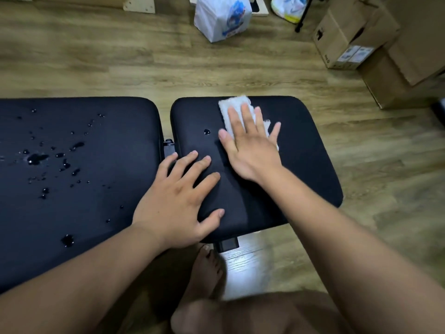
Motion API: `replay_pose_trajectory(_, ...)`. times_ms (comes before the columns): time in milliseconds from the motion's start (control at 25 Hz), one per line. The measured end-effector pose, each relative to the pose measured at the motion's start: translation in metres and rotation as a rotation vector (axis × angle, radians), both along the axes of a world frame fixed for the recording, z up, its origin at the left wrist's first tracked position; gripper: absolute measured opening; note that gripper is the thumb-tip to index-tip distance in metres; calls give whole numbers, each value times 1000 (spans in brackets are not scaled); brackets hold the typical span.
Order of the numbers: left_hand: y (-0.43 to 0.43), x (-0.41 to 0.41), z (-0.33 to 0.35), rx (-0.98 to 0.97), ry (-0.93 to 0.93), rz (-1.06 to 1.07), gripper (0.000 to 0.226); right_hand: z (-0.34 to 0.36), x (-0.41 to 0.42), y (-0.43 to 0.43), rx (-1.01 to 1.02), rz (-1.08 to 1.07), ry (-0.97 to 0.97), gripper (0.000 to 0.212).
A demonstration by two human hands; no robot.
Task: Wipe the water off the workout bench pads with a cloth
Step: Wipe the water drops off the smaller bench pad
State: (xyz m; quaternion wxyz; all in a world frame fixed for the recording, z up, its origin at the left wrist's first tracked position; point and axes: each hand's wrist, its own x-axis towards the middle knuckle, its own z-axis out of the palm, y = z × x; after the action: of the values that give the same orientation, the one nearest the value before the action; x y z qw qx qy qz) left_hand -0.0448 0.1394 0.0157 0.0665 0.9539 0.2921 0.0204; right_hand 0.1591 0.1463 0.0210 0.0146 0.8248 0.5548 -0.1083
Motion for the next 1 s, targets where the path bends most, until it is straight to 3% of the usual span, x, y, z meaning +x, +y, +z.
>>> replay_pose_trajectory(160, 0, 0, -1, -10, -33, 8, 66, 8, -54, -135, -19, 36, -26, 64)
replay_pose_trajectory(280, -1, -1, -2, -19, -82, 11, 64, 6, -69, -162, -81, 20, -7, 65)
replay_pose_trajectory(480, 2, -1, 0, -25, -133, 43, 67, -3, -44, -48, -10, -36, -74, 67)
replay_pose_trajectory(720, 2, -3, 3, -18, -226, 78, 58, -2, -21, 70, 0, -56, 45, 58)
replay_pose_trajectory(840, 2, -4, 4, -40, -296, 100, 52, -3, -31, 23, 55, -60, 24, 56)
replay_pose_trajectory(1000, 3, -4, 2, -36, -314, 91, 52, -2, -89, -113, 108, 0, -10, 58)
